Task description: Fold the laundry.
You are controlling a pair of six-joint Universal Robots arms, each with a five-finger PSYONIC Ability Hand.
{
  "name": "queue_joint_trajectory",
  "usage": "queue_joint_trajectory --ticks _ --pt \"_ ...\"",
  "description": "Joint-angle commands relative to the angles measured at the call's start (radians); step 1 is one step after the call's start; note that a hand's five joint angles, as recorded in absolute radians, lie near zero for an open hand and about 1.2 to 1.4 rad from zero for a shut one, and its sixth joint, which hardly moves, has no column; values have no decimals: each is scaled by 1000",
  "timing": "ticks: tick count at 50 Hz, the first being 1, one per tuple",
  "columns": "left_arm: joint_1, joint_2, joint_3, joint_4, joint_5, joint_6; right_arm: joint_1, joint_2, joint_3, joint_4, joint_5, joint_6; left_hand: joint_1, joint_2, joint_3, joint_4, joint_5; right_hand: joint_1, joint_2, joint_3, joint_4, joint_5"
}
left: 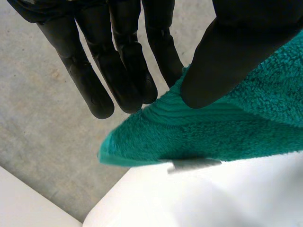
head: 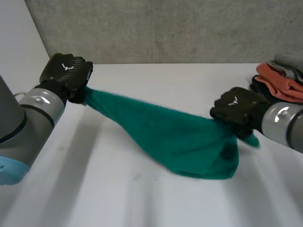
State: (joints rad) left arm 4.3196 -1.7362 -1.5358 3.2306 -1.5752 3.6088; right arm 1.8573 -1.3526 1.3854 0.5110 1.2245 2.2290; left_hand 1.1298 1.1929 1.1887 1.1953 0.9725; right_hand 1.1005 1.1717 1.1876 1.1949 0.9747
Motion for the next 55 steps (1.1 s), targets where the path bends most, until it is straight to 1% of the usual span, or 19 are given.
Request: queue_joint_trajectory --ticks 1,4,7,8,10,11,13,14,17,20,24,27,33,37,39,41,50,54,55 --pt "-5 -141 28 14 -3 30 16 57 -61 -59 91 -19 266 203 208 201 249 296 225 209 201 247" --pt "-6 -218 135 49 -14 66 42 165 -152 -214 136 14 266 203 208 201 249 296 225 209 201 247" --pt "-12 -282 294 104 -32 132 62 210 -244 -328 188 38 266 203 208 201 249 296 225 209 201 247" --pt "-18 -301 381 153 -51 160 72 228 -300 -415 229 56 266 203 208 201 249 296 225 209 201 247" --pt "-21 -312 459 236 -66 186 82 234 -341 -536 265 66 266 203 208 201 249 296 225 209 201 247" --pt "-20 -318 500 323 -74 198 86 231 -356 -654 285 69 266 203 208 201 249 296 225 209 201 247" --pt "-15 -313 525 424 -88 200 86 218 -348 -837 302 69 266 203 208 201 249 296 225 209 201 247" --pt "-24 -307 528 519 -95 206 88 211 -341 -885 305 69 266 203 208 201 249 296 225 209 201 247" --pt "-37 -299 511 601 -103 208 86 178 -298 -944 299 66 266 203 208 201 249 296 225 209 201 247" --pt "-52 -289 458 580 -105 203 86 152 -266 -907 297 64 266 203 208 201 249 296 225 209 201 247" --pt "-67 -226 298 534 -105 200 88 135 -200 -765 265 64 266 203 208 201 249 296 225 209 201 247" --pt "-75 -169 115 515 -101 199 80 136 -123 -559 208 52 266 203 208 201 249 296 225 209 201 247" --pt "-106 -144 -110 511 -105 200 80 173 -14 -292 198 41 266 203 208 201 249 296 225 209 201 247" --pt "-133 -144 -191 508 -106 206 77 178 29 -229 190 55 266 203 208 201 249 271 199 184 176 222" --pt "-138 -140 -213 503 -108 208 77 176 34 -226 193 60 266 203 208 201 249 40 -31 -47 -54 -9" --pt "-138 -120 -233 489 -108 208 77 174 35 -232 190 79 266 203 208 201 249 -423 -494 -510 -517 -471" --pt "-138 -33 -270 382 -106 195 68 109 -43 -244 176 97 266 203 208 201 249 -698 -769 -785 -793 -747" --pt "-129 -25 -282 364 -106 194 48 151 -88 -220 158 11 266 203 208 201 249 -710 -781 -797 -805 -759" --pt "-126 -26 -283 362 -106 195 45 189 -91 -212 139 -55 266 203 208 201 249 -707 -778 -794 -802 -756"
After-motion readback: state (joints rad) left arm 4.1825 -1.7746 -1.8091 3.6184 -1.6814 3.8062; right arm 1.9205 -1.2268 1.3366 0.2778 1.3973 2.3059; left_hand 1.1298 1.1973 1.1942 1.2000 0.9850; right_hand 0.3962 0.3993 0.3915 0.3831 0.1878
